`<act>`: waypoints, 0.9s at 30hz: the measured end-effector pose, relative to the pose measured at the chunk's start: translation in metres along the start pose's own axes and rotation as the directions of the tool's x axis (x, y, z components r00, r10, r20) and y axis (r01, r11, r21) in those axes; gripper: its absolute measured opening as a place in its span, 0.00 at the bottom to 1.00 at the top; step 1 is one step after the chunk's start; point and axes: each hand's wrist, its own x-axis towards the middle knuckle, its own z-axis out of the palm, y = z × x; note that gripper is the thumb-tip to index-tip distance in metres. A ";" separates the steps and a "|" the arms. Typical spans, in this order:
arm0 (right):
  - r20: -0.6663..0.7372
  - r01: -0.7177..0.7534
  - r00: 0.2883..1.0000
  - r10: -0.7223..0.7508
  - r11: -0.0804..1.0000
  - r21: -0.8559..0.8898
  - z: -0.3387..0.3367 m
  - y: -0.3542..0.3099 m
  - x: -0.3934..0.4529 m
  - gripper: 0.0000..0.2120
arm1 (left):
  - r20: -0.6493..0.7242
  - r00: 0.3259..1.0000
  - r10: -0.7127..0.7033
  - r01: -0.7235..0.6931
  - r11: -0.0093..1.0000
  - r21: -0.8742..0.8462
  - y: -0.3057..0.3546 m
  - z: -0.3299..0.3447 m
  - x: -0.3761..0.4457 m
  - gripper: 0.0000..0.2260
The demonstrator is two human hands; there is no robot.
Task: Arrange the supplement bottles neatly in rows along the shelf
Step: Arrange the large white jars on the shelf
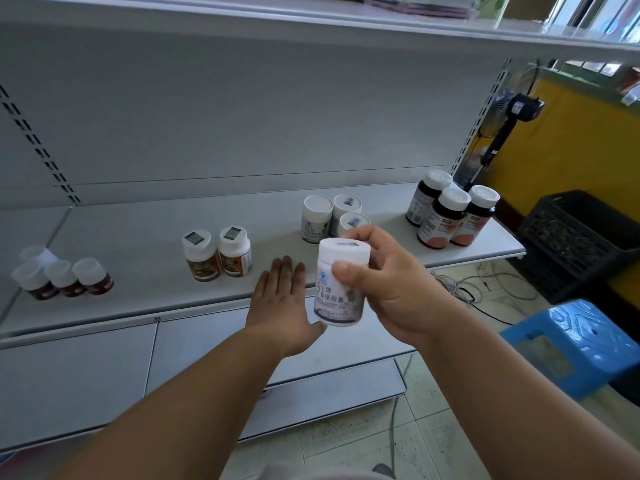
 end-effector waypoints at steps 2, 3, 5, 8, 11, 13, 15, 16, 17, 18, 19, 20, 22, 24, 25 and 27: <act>-0.027 0.203 0.974 -0.224 0.923 -0.325 -0.001 0.003 -0.004 0.26 | 0.006 1.000 -0.001 0.000 1.000 0.018 0.001 -0.005 -0.003 0.48; 0.000 0.304 0.937 -0.348 0.820 -0.485 -0.002 0.005 -0.006 0.28 | 0.002 1.000 -0.001 0.001 1.000 0.021 0.002 -0.006 -0.003 0.48; 0.116 0.479 0.816 -0.566 0.550 -0.684 0.001 0.004 -0.011 0.29 | 0.002 1.000 -0.001 0.001 1.000 0.012 0.001 -0.006 -0.002 0.47; 0.208 0.546 0.736 -0.644 0.384 -0.745 0.004 0.001 -0.018 0.28 | -0.001 1.000 0.004 -0.004 1.000 0.007 0.000 0.000 -0.001 0.47; -0.007 0.333 0.918 -0.396 0.781 -0.528 0.010 -0.004 -0.018 0.23 | -0.044 0.999 0.001 -0.003 0.999 -0.042 0.002 -0.005 -0.003 0.43; -0.129 0.003 0.991 -0.025 0.985 -0.170 0.015 -0.013 -0.014 0.20 | -0.077 0.997 -0.015 0.008 0.996 -0.092 0.004 -0.009 -0.004 0.39; -0.061 -0.310 0.945 0.322 0.938 0.155 0.016 -0.020 -0.010 0.23 | -0.042 0.999 -0.014 0.012 0.998 -0.056 0.004 -0.009 -0.005 0.42; -0.003 -0.414 0.903 0.430 0.871 0.263 0.017 -0.024 -0.009 0.24 | -0.018 1.000 -0.018 0.017 0.999 -0.039 0.003 -0.006 -0.004 0.44; 0.044 -0.490 0.860 0.508 0.800 0.345 0.017 -0.026 -0.007 0.24 | -0.010 1.000 -0.015 0.015 1.000 -0.021 0.001 -0.003 -0.002 0.46; 0.075 -0.546 0.820 0.568 0.736 0.401 0.018 -0.027 -0.006 0.25 | -0.008 1.000 -0.007 0.007 1.000 0.000 0.000 -0.002 -0.001 0.47; 0.093 -0.586 0.788 0.608 0.695 0.416 0.017 -0.026 -0.004 0.27 | -0.009 1.000 0.002 -0.002 1.000 0.011 0.000 0.000 0.000 0.47; 0.100 -0.609 0.771 0.629 0.681 0.407 0.016 -0.025 -0.002 0.29 | -0.012 1.000 0.006 -0.006 1.000 0.013 0.000 0.002 0.000 0.47; 0.066 -0.587 0.790 0.610 0.720 0.369 0.015 -0.020 0.003 0.28 | -0.012 1.000 0.004 -0.004 1.000 0.001 0.001 0.000 -0.001 0.47; -0.009 -0.494 0.848 0.530 0.797 0.346 0.014 -0.016 0.009 0.23 | -0.012 1.000 0.000 0.000 1.000 0.005 0.001 -0.002 -0.002 0.46; -0.038 -0.440 0.876 0.481 0.830 0.343 0.013 -0.015 0.012 0.20 | -0.012 1.000 -0.001 0.001 1.000 0.010 0.001 -0.003 -0.002 0.46; -0.074 -0.344 0.920 0.385 0.884 0.317 0.008 -0.015 0.020 0.17 | -0.016 1.000 -0.005 0.005 1.000 0.021 0.002 -0.005 -0.004 0.47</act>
